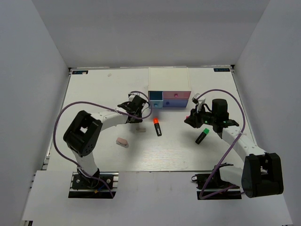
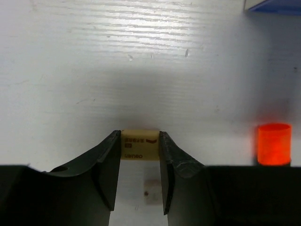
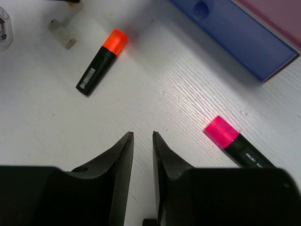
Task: Sort the stationery into containers
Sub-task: Grab a piece of stationery with the left arm, then place the stationery into the container
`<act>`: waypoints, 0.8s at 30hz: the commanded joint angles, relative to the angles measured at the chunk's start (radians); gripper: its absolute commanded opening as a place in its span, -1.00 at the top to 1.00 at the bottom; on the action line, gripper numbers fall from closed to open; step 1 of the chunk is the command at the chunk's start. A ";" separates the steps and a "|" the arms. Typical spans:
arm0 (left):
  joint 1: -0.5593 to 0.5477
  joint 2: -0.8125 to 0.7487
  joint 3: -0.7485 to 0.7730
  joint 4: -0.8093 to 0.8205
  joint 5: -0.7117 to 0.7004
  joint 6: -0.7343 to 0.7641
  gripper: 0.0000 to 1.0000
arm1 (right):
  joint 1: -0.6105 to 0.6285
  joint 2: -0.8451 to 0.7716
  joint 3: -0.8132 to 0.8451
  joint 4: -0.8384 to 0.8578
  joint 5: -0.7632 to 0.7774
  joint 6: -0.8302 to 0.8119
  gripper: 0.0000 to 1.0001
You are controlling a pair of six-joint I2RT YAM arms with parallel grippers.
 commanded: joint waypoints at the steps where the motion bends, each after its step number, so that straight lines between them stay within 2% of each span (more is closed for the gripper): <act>1: -0.003 -0.205 -0.021 -0.059 0.004 -0.015 0.67 | -0.001 -0.009 -0.009 0.017 0.004 -0.012 0.40; 3: -0.003 -0.267 -0.032 -0.068 0.027 -0.025 0.75 | -0.001 -0.004 -0.017 0.017 0.003 -0.010 0.40; 6: -0.003 -0.362 -0.032 -0.057 0.036 -0.025 0.75 | 0.004 0.002 -0.021 0.014 -0.005 -0.004 0.40; 11: -0.003 -0.388 0.043 0.012 0.091 -0.005 0.75 | 0.007 0.014 -0.013 0.017 -0.012 -0.025 0.43; 17: -0.003 -0.258 0.209 0.058 0.142 0.024 0.67 | 0.009 0.010 -0.003 0.006 -0.025 -0.051 0.68; 24: -0.012 -0.172 0.298 0.076 0.161 0.034 0.61 | 0.010 -0.016 -0.018 0.000 -0.019 -0.055 0.69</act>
